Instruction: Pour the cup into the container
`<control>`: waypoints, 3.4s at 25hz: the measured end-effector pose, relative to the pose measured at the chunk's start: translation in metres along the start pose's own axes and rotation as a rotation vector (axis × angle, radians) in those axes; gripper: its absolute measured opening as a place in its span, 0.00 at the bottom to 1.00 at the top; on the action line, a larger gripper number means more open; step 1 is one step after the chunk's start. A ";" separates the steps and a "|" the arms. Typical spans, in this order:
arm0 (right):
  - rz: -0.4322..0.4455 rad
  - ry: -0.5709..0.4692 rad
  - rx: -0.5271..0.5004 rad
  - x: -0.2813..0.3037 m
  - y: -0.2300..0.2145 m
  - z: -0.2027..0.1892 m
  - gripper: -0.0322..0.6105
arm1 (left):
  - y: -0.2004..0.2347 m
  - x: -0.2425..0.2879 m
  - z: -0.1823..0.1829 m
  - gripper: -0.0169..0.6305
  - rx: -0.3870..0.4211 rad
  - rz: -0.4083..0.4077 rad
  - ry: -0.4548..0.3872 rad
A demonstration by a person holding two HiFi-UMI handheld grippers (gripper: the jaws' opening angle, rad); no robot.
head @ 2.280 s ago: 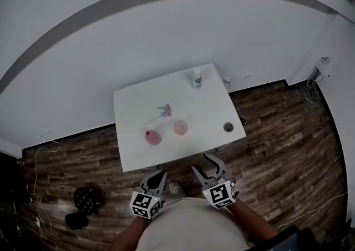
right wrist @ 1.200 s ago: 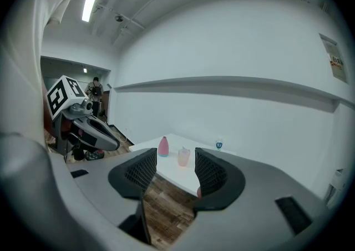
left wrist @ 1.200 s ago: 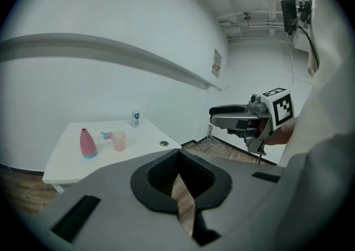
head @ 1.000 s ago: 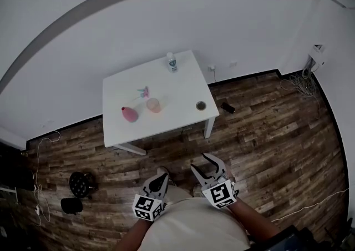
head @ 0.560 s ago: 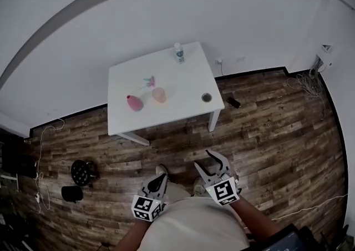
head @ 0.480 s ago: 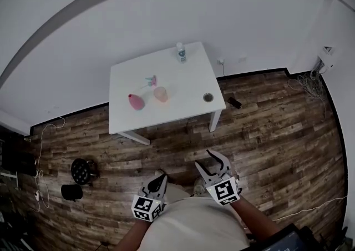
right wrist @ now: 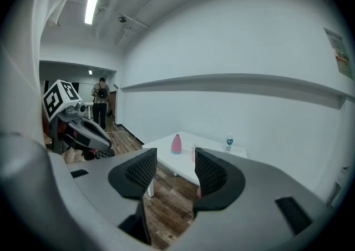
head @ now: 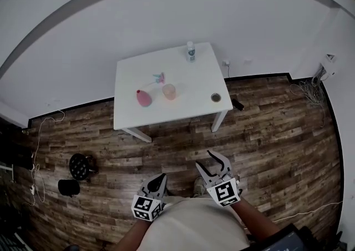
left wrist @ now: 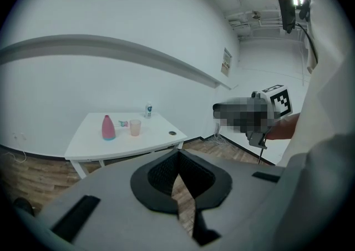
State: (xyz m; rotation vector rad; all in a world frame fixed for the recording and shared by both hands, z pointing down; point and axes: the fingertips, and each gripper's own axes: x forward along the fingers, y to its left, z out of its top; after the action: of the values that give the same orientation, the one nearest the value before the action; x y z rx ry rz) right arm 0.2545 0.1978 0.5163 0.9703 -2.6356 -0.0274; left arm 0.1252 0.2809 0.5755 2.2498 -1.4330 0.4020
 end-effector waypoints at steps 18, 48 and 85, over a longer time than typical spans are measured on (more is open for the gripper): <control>-0.140 -0.037 -0.008 0.036 0.080 0.054 0.39 | 0.086 -0.055 -0.005 0.04 -0.009 -0.106 -0.006; -0.127 0.072 -0.012 0.063 0.107 0.019 0.40 | 0.118 -0.033 -0.003 0.04 -0.036 -0.164 0.010; -0.118 0.063 -0.006 0.045 0.065 0.005 0.40 | 0.084 -0.011 0.001 0.04 -0.030 -0.127 0.026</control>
State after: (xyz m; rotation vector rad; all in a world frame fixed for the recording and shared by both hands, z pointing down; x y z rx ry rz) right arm 0.1798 0.2186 0.5336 1.1050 -2.5174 -0.0319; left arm 0.0443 0.2584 0.5867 2.2879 -1.2670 0.3646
